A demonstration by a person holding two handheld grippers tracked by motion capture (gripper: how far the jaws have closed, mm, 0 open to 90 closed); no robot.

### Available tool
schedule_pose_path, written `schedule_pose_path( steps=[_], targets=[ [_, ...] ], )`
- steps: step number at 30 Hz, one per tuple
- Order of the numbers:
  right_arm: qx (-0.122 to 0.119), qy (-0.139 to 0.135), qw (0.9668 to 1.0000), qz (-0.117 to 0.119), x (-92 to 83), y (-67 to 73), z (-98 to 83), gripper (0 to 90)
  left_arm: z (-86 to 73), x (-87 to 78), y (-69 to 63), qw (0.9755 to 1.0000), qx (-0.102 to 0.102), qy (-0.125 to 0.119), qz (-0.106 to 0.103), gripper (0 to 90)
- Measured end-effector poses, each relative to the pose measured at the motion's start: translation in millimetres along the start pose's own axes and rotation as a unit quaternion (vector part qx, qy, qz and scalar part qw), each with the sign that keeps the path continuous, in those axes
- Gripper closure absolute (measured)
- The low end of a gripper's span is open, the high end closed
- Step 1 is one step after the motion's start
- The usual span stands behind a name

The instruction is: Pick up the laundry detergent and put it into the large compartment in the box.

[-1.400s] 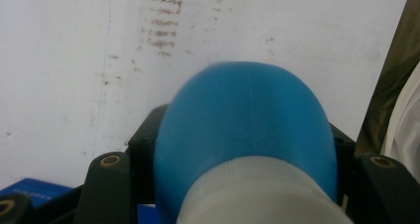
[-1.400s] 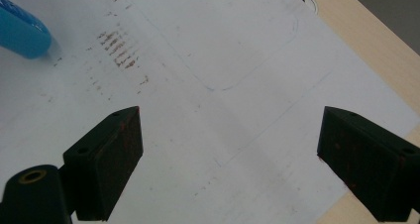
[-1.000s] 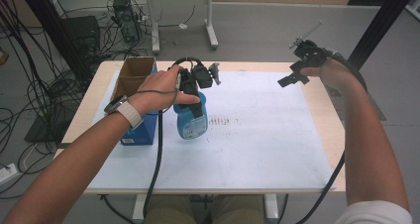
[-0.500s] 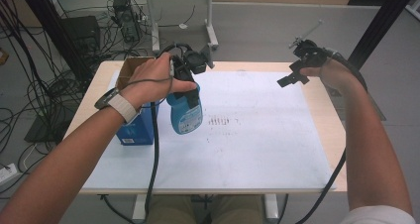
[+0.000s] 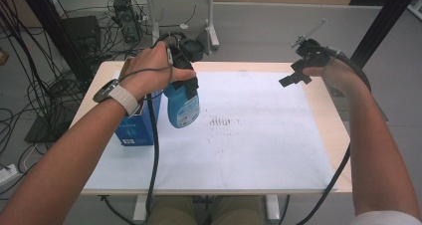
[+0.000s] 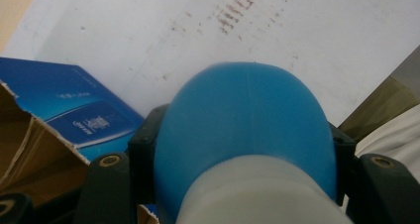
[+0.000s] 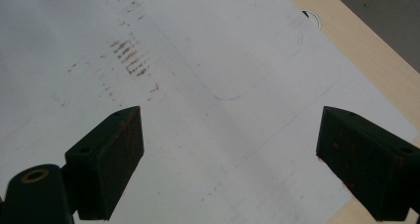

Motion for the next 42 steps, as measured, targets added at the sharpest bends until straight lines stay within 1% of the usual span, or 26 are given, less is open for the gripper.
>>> schedule_pose_path(
  steps=[4,6,8,10,15,19,21,26,30,33,38,40,41,42],
  targets=[
    [-0.001,-0.002,1.0000,0.000,-0.6,-1.2,-0.2,11.1,0.7,-8.5,1.8,0.9997,-0.024,0.001,0.006,38.6],
    [-0.002,-0.003,1.0000,0.000,-0.9,-1.4,-0.2,11.1,0.6,-11.3,2.5,0.9995,-0.030,0.001,0.007,38.6],
    [-0.003,-0.003,1.0000,0.001,-0.9,-1.3,-0.1,11.2,0.8,-14.5,2.7,0.9991,-0.041,0.002,0.009,38.6],
    [-0.004,-0.003,1.0000,0.001,-1.0,-1.5,0.0,11.1,1.5,-16.5,2.3,0.9989,-0.045,0.005,0.011,38.6],
    [-0.006,-0.004,1.0000,0.001,-2.0,-1.8,-0.1,11.1,0.7,-23.7,6.2,0.9976,-0.068,0.006,0.011,38.6],
    [-0.006,-0.005,1.0000,0.001,-2.7,-1.7,-0.5,11.1,-0.2,-29.4,10.9,0.9965,-0.083,0.008,0.014,38.6],
    [-0.006,-0.003,1.0000,0.001,-2.2,-1.8,-0.5,11.1,-1.3,-32.0,14.2,0.9954,-0.094,0.009,0.015,38.6],
    [-0.007,-0.004,1.0000,0.002,-1.9,-2.2,0.4,11.1,-4.8,-38.7,21.5,0.9933,-0.114,0.007,0.018,38.5],
    [-0.008,-0.003,1.0000,0.003,-1.3,-2.2,1.7,11.2,-6.0,-43.8,27.1,0.9922,-0.122,0.010,0.021,38.5],
    [-0.010,-0.002,0.9999,0.002,-1.6,-2.2,3.1,11.1,-8.1,-47.8,31.8,0.9900,-0.140,0.008,0.020,38.5],
    [-0.012,-0.001,0.9999,0.002,-1.3,-2.3,4.0,11.1,-11.7,-56.7,37.8,0.9878,-0.154,0.002,0.022,38.5],
    [-0.011,-0.001,0.9999,0.002,-1.1,-2.4,4.0,11.2,-12.8,-59.9,38.8,0.9858,-0.166,-0.001,0.025,38.5],
    [-0.011,-0.001,0.9999,0.002,-1.0,-2.6,4.1,11.1,-12.4,-61.4,39.3,0.9850,-0.171,0.002,0.026,38.5],
    [-0.012,0.000,0.9999,0.002,-0.8,-2.8,4.3,11.2,-13.2,-62.1,39.7,0.9841,-0.175,-0.001,0.027,38.4]
  ],
)
Point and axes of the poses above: each handheld gripper's, and its own axes: x roughly forward along the jaws, z roughly out of its top, y roughly to its left, the point moved 4 cm from there along x, roughly forward along the jaws, and after that the axes turned 3 degrees about z, right-handed, at the moved point
